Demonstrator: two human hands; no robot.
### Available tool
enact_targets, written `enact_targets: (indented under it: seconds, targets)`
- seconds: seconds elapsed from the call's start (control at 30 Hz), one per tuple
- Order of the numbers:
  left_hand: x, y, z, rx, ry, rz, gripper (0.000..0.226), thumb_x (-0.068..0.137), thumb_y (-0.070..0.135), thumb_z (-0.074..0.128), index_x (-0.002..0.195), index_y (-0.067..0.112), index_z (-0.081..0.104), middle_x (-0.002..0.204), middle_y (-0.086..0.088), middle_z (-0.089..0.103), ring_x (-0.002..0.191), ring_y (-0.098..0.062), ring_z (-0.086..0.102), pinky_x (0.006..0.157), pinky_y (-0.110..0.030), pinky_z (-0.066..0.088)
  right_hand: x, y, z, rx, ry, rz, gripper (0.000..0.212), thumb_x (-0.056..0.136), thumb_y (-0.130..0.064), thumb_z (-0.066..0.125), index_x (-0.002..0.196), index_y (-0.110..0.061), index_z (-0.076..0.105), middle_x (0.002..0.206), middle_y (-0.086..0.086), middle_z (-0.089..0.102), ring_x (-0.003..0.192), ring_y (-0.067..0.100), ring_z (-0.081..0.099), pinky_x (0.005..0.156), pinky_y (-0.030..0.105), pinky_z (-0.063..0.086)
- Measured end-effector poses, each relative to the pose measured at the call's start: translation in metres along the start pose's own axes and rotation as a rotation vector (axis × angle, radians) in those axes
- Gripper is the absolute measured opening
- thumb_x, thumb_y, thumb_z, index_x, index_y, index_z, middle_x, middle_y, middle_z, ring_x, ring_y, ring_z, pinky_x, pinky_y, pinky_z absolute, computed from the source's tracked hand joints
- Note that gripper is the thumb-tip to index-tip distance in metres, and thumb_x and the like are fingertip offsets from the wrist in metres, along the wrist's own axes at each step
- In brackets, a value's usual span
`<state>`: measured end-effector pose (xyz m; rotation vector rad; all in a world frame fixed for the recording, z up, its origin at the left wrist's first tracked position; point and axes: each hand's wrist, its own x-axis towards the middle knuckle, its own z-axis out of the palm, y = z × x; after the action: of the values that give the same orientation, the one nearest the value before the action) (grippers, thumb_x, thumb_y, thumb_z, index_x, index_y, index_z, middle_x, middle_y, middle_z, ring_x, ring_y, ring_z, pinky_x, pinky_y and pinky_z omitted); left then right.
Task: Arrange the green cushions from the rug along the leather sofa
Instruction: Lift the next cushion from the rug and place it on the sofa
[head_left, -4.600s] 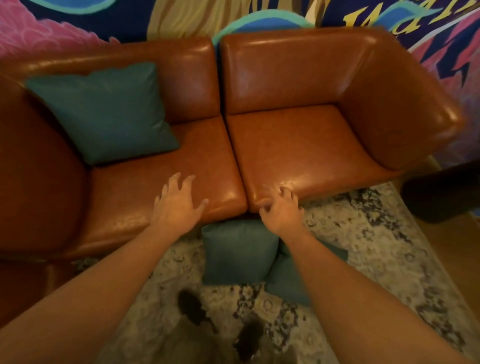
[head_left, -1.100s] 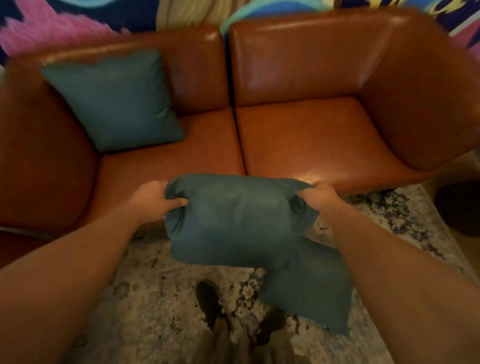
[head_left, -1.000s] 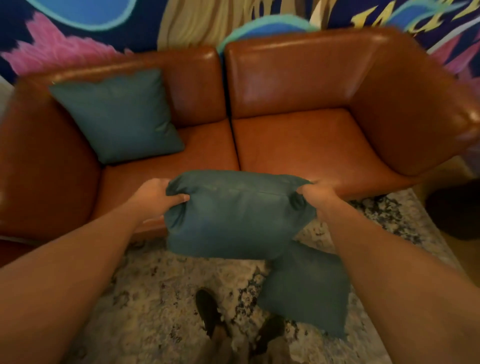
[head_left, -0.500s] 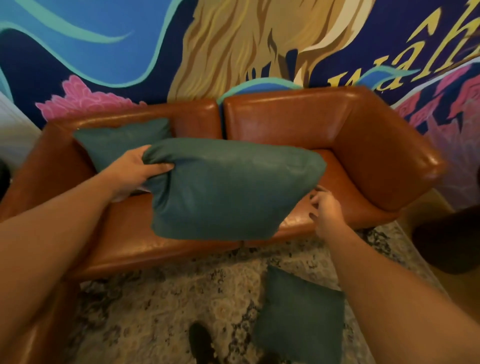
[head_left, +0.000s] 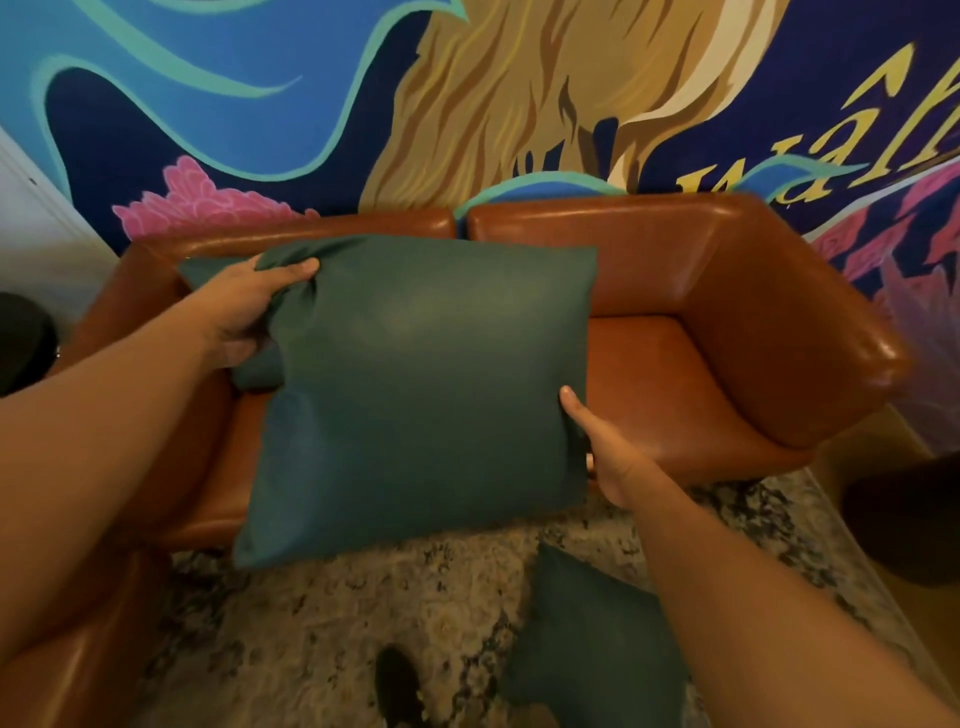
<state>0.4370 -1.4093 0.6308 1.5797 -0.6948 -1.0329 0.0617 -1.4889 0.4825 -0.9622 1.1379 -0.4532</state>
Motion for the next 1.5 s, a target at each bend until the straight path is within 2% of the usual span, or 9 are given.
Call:
enact_targets:
  seconds: [0.17,0.3,0.47,0.6,0.73,0.83,1.23,1.33,1.5]
  targets:
    - [-0.006,0.006,0.012,-0.057,0.005,-0.087,0.051,0.098,0.055,0.064,0.139,0.024,0.067,0.123,0.000,0.077,0.115,-0.020,0.073,0.089,-0.037,0.060,0.009,0.006,0.006,0.115,0.052,0.028,0.094,0.062,-0.085,0.077,0.137,-0.029,0.066,0.127,-0.002,0.075,0.115,0.022,0.072,0.102,0.045,0.054]
    - [-0.013,-0.023,0.011,-0.087,-0.175,-0.037,0.060,0.096,0.062,0.060,0.151,0.037,0.054,0.146,0.001,0.065,0.132,-0.022,0.064,0.105,-0.045,0.050,0.012,-0.006,0.004,0.051,0.150,0.065,0.071,0.090,-0.076,0.056,0.139,-0.025,0.057,0.122,-0.001,0.069,0.114,0.028,0.065,0.096,0.044,0.050]
    - [-0.006,-0.061,0.003,0.083,-0.059,-0.196,0.149,0.023,0.049,0.106,0.157,0.041,0.041,0.131,-0.003,0.072,0.103,-0.020,0.077,0.078,-0.037,0.060,0.030,-0.033,-0.012,-0.172,0.274,0.099,0.059,0.108,-0.051,0.049,0.144,-0.005,0.056,0.136,0.017,0.065,0.118,0.039,0.063,0.098,0.047,0.052]
    - [-0.008,-0.066,0.001,0.046,0.004,-0.214,0.065,0.090,0.039,0.078,0.148,0.020,0.057,0.144,-0.009,0.064,0.094,-0.011,0.069,0.098,-0.034,0.052,0.032,-0.046,-0.027,-0.223,0.264,0.156,0.054,0.105,-0.047,0.057,0.138,-0.004,0.062,0.119,0.016,0.072,0.107,0.037,0.069,0.102,0.051,0.055]
    - [-0.010,-0.075,-0.002,-0.087,-0.141,-0.338,0.073,0.026,0.057,0.103,0.089,0.024,0.088,0.106,-0.002,0.081,0.080,-0.014,0.079,0.069,-0.027,0.064,0.023,-0.055,-0.029,-0.181,0.140,0.184,0.052,0.098,-0.052,0.067,0.128,-0.010,0.068,0.109,0.015,0.078,0.100,0.034,0.075,0.093,0.048,0.060]
    - [-0.016,-0.073,0.004,-0.109,-0.167,-0.388,0.036,0.056,0.049,0.092,0.075,0.019,0.087,0.090,-0.003,0.082,0.070,-0.016,0.078,0.057,-0.027,0.062,0.011,-0.053,-0.040,-0.143,-0.023,0.307,0.056,0.088,-0.057,0.075,0.121,-0.013,0.073,0.110,0.016,0.079,0.106,0.035,0.075,0.094,0.048,0.058]
    - [0.003,-0.077,-0.022,-0.349,0.163,-0.274,0.062,0.090,0.071,0.054,0.136,0.033,0.071,0.129,0.003,0.075,0.122,-0.023,0.070,0.102,-0.047,0.052,0.043,-0.063,-0.036,0.078,-0.042,0.022,0.074,0.067,-0.024,0.095,0.134,-0.011,0.065,0.120,0.015,0.076,0.109,0.035,0.074,0.091,0.052,0.060]
    - [0.012,-0.078,-0.027,-0.259,0.131,-0.260,0.066,0.092,0.080,0.048,0.136,0.035,0.068,0.126,0.007,0.076,0.118,-0.018,0.070,0.098,-0.045,0.051,0.065,-0.073,-0.010,0.144,-0.028,-0.056,0.038,0.081,-0.013,0.085,0.116,-0.014,0.069,0.105,0.010,0.078,0.092,0.025,0.073,0.073,0.039,0.058]
    - [0.051,-0.086,-0.055,-0.067,0.204,-0.239,0.032,0.093,0.040,0.075,0.122,0.031,0.069,0.108,0.009,0.081,0.112,-0.019,0.070,0.088,-0.043,0.055,0.107,-0.090,0.034,0.213,0.054,-0.111,0.031,0.089,-0.007,0.080,0.116,-0.017,0.068,0.107,0.004,0.077,0.094,0.019,0.072,0.086,0.042,0.058]
